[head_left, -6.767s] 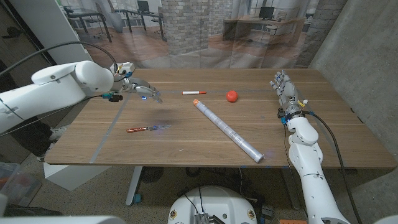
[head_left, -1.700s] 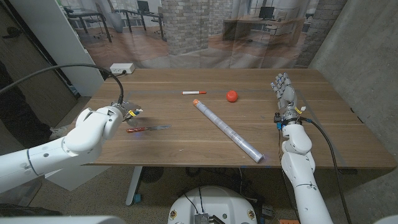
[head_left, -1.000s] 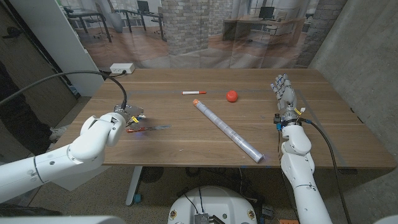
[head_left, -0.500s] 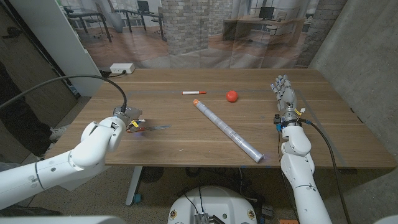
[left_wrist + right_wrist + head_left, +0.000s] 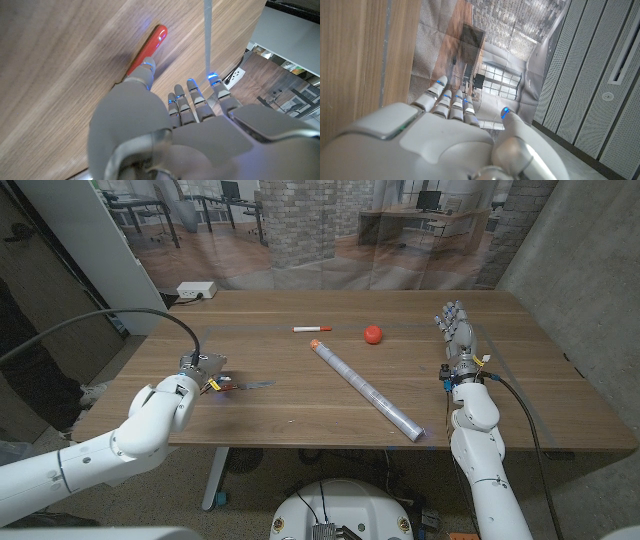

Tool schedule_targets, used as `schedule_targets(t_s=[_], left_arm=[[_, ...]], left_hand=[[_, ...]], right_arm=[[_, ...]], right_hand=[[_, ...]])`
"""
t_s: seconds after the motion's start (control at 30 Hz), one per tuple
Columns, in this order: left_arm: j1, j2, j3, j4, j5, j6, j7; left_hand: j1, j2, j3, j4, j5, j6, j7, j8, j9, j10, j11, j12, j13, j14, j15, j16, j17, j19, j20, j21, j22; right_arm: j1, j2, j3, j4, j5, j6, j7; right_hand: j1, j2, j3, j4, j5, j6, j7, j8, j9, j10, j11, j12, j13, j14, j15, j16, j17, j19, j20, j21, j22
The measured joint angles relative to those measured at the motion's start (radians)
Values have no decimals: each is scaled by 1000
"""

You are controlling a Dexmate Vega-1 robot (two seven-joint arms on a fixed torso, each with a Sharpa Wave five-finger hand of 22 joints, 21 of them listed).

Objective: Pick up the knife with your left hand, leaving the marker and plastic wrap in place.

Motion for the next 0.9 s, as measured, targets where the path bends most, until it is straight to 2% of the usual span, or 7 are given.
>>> schedule_targets(t_s=[0.4,0.9], left_arm=[[5,-3,4,31,-58,-21,91],[10,-7,20,59,-93,-53,202]], left_hand=[[17,-1,-15,-1,0,25,0,8,5,20,-5,27,13,27,2,22,15,25,-8,8,0],[45,0,-32,-1,0,54,-18,23,5,38,-13,62,28,53,-1,48,42,34,-12,15,5]], right_arm=[[-1,3,-5,-3,-10,0,-12],[1,5,-9,3,-14,5,-23]], right_hand=[[0,0,0,0,0,5,-6,0,0,5,-5,0,0,0,0,0,0,0,0,0,0],[0,0,0,0,0,5,-5,0,0,5,-5,0,0,2,2,0,0,0,0,0,0]])
